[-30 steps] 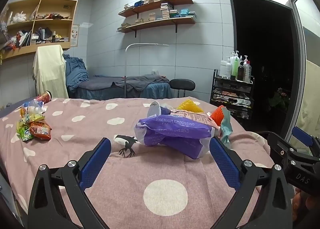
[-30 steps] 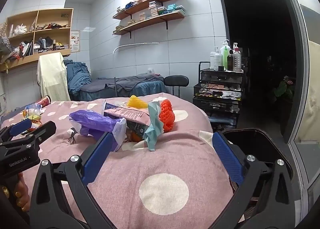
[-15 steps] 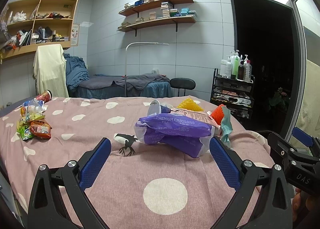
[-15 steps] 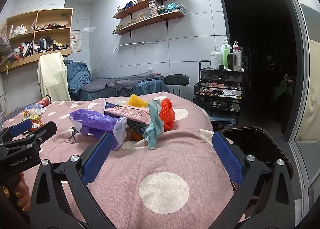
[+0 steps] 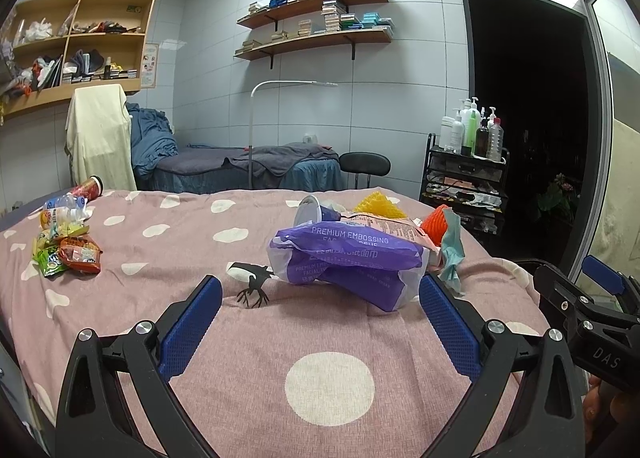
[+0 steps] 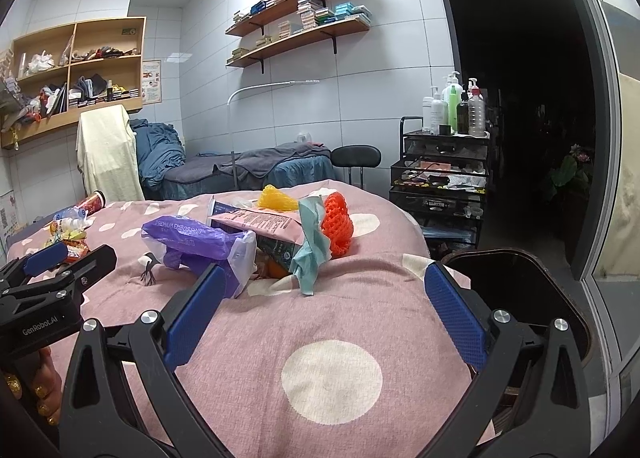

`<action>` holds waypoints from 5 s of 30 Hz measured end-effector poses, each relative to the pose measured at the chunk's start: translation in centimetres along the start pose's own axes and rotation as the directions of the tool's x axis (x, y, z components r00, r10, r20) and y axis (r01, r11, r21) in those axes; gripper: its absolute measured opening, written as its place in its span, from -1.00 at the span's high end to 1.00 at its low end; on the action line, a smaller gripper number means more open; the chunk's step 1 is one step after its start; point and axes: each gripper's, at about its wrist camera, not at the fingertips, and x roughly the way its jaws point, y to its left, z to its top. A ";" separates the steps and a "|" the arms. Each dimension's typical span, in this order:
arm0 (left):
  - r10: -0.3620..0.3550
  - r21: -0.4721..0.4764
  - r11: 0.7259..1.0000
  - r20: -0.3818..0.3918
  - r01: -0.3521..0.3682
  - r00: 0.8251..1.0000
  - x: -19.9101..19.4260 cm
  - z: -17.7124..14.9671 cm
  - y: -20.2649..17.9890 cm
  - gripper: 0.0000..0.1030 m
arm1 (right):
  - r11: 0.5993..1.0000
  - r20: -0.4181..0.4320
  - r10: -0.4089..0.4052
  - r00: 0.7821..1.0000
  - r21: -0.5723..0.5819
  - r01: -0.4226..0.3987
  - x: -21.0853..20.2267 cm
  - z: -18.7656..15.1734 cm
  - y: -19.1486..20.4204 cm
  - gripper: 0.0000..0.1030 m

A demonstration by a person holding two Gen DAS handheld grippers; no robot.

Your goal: Collect trash

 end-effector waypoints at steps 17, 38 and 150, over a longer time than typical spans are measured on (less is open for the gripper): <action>-0.007 -0.008 1.000 -0.027 0.007 1.000 0.1 -0.2 0.0 -0.90 | 1.000 -0.011 0.010 1.000 0.004 -0.010 -0.2 -0.2 0.1 -0.91; -0.003 -0.015 1.000 -0.065 0.002 0.998 0.6 -0.3 0.7 -0.90 | 0.999 -0.054 0.027 0.998 -0.020 -0.028 0.5 0.1 0.8 -0.91; -0.479 -0.146 0.873 -0.085 0.465 0.874 8.5 12.3 -4.5 0.94 | 0.995 -0.111 -0.099 0.989 -0.019 0.097 3.1 4.0 -8.6 0.91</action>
